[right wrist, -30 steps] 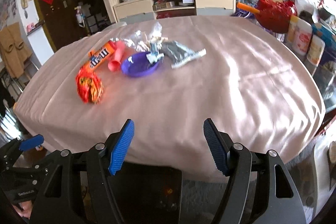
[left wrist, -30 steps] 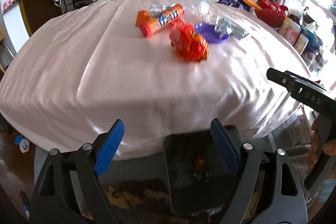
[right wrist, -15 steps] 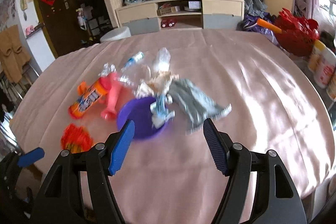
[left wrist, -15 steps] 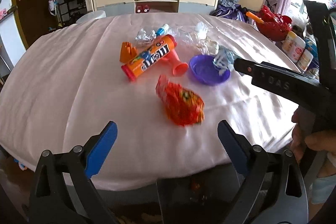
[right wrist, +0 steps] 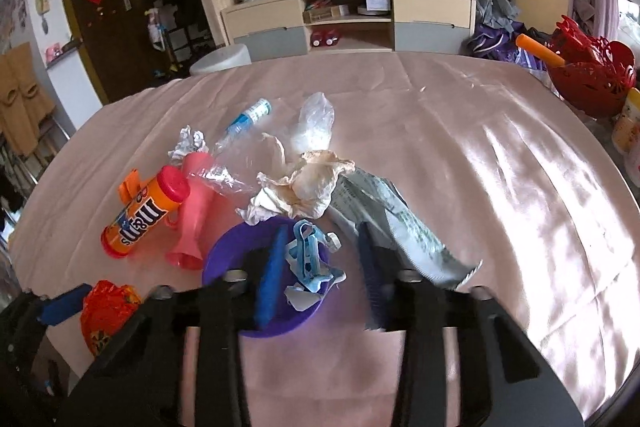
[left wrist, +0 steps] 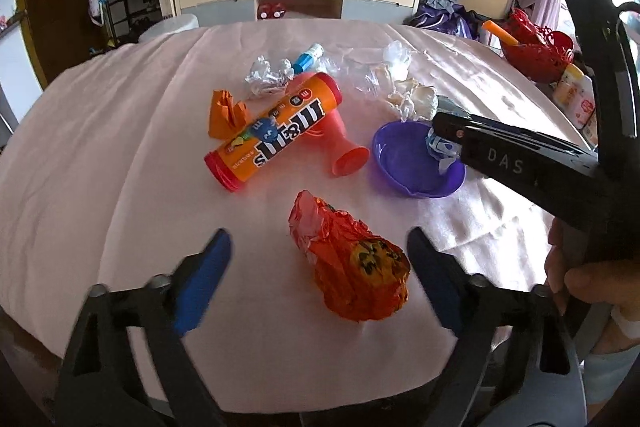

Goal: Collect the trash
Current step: 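Grasp the red-orange crinkled wrapper with the left tool while the right tool grasps the blue-white plastic piece, then lower both held items into the black bin and open both tools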

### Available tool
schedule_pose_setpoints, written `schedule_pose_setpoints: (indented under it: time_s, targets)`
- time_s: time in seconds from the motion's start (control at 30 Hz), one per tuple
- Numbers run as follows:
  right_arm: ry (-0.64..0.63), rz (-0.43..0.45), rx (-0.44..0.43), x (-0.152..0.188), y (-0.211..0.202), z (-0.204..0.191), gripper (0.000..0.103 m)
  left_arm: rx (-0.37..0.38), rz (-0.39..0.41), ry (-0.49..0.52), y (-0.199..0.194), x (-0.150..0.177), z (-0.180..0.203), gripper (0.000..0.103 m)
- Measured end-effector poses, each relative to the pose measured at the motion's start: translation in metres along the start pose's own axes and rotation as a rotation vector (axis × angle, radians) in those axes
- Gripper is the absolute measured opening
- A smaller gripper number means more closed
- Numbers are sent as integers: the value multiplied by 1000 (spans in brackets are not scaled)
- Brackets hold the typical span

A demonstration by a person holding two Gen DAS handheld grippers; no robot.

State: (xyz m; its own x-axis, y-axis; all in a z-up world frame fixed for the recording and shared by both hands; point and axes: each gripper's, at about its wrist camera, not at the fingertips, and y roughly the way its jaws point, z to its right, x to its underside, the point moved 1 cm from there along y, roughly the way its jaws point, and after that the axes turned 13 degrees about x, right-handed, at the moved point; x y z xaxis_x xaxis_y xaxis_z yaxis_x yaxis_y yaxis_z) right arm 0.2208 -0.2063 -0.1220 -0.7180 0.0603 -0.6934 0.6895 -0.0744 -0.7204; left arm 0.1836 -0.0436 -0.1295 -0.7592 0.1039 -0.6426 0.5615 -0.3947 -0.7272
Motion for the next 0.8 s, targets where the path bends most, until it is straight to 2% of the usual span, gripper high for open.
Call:
schedule_pose_setpoints:
  time_s: [0.07,0.1,0.2,0.53,0.8]
  targets:
    - [-1,10,0,-1,-2,0,17,22,4,-7,1,1,0,59]
    - [-2,14,1,-2,-4,1,17,33,5,-11,1,1,-1,57]
    - [9,35,-2,-5,-12,4,13,30,11,-4,-2,2,0,56]
    - [16,128,-19,-6,-72,14,13,23,79,36,-46,10,14,52]
    - [-3,165,-40,27,-125,16,13,-2,123,34,-86,31,23,52]
